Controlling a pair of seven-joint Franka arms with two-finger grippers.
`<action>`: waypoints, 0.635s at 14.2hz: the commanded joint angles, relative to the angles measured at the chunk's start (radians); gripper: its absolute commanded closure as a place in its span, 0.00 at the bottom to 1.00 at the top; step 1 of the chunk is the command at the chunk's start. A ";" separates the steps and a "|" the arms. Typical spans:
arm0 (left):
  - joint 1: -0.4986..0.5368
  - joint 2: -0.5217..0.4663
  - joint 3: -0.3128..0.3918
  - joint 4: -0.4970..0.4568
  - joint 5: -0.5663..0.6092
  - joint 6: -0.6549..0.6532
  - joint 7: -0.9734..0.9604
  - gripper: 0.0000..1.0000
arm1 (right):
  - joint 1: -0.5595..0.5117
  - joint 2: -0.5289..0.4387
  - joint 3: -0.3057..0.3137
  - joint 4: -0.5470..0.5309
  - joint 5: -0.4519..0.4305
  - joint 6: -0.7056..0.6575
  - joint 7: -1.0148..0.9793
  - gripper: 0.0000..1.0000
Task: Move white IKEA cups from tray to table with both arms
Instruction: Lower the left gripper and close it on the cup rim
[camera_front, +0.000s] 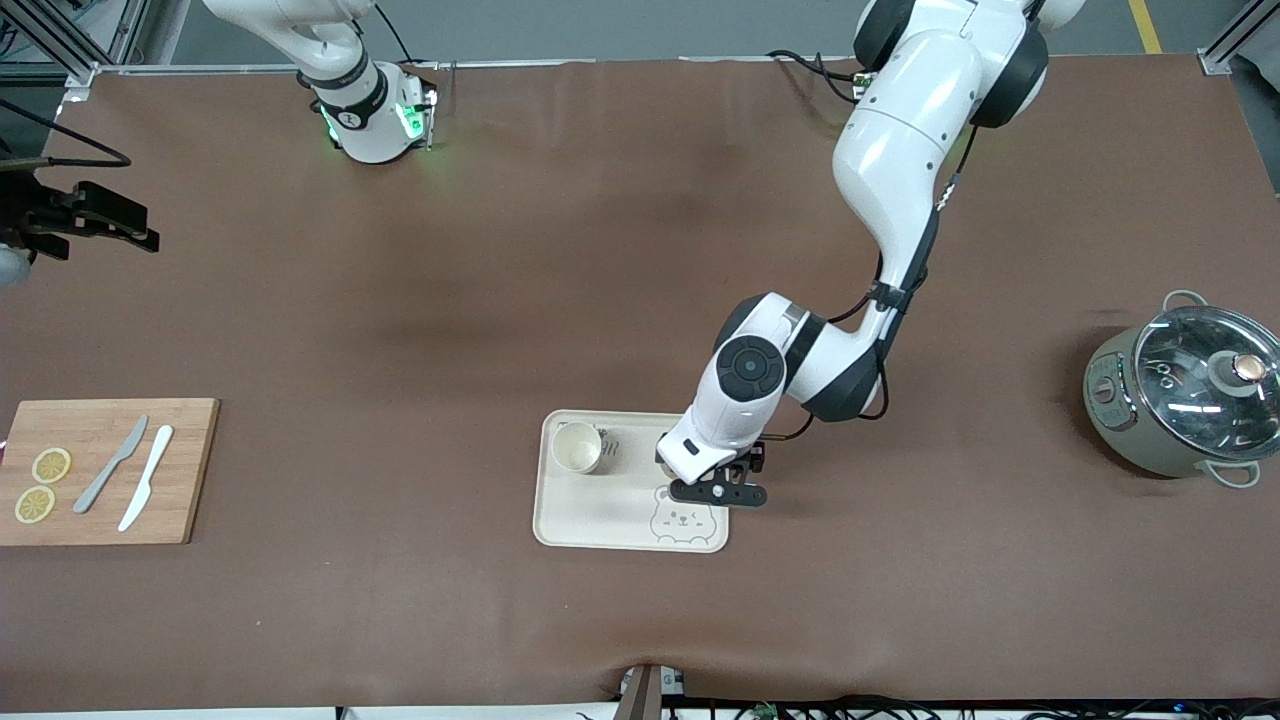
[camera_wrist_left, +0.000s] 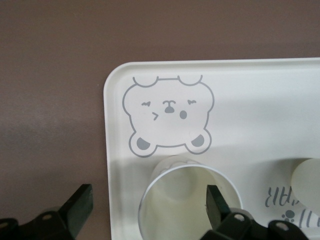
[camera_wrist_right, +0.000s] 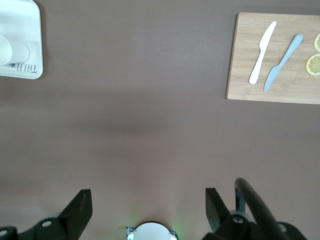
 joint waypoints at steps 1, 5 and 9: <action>-0.017 0.029 0.022 0.038 0.008 0.005 -0.022 0.00 | -0.005 0.006 0.000 0.008 0.017 -0.006 0.011 0.00; -0.017 0.029 0.024 0.033 0.010 0.005 -0.023 0.00 | -0.007 0.013 0.000 0.008 0.028 -0.007 0.012 0.00; -0.025 0.039 0.027 0.033 0.010 0.013 -0.025 0.93 | -0.002 0.014 0.000 0.008 0.029 -0.006 0.011 0.00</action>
